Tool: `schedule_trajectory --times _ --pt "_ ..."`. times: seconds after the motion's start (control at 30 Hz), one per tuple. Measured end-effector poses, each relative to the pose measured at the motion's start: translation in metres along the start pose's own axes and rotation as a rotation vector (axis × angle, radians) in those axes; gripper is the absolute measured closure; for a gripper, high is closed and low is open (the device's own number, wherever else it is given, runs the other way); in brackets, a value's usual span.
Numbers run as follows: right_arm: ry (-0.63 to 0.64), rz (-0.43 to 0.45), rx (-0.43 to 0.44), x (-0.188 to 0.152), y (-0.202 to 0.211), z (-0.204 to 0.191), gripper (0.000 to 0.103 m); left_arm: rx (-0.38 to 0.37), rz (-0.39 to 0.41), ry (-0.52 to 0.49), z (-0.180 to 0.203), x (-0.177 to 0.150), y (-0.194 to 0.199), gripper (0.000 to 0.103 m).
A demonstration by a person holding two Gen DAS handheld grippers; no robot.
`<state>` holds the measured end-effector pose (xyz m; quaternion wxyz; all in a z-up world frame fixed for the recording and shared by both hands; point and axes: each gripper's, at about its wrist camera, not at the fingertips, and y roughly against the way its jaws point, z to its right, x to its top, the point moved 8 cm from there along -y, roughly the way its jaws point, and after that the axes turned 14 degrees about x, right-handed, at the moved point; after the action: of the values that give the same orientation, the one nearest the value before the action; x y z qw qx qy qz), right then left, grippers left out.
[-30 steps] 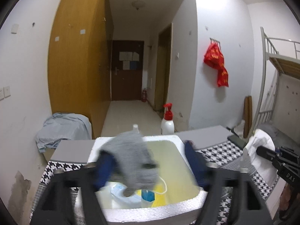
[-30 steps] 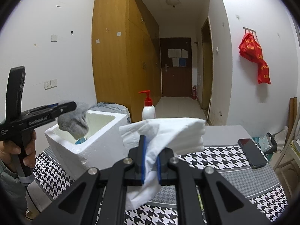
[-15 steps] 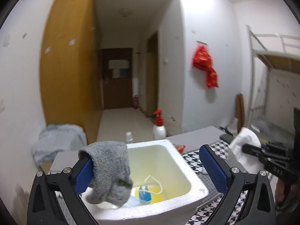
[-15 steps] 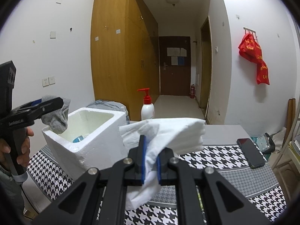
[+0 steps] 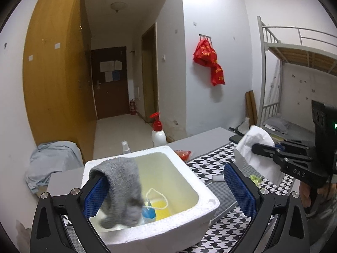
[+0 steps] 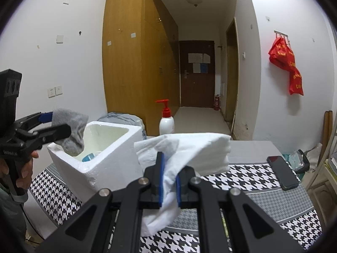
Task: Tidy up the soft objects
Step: 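Lower the grey sock into the box and open the left tool, then lower the white towel into the box and open the right tool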
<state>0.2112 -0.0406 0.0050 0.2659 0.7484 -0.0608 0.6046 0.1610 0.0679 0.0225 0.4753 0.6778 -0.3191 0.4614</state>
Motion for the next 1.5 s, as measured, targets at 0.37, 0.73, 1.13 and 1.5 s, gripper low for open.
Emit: schedule_trajectory --times 0.37,0.73,1.13,1.5 --pt "0.045 -0.024 0.078 0.014 -0.023 -0.031 0.091 -0.007 0.002 0.040 -0.020 -0.008 0.010 0.001" --pt "0.078 -0.026 0.190 0.030 -0.043 -0.060 0.091 -0.023 0.027 0.095 -0.037 -0.012 0.024 0.001" --pt "0.097 -0.043 0.238 0.033 -0.060 -0.085 0.091 0.071 0.059 0.146 -0.063 -0.015 0.040 0.001" --pt "0.113 -0.057 0.282 0.038 -0.075 -0.106 0.091 0.185 0.076 0.185 -0.085 -0.023 0.053 0.001"
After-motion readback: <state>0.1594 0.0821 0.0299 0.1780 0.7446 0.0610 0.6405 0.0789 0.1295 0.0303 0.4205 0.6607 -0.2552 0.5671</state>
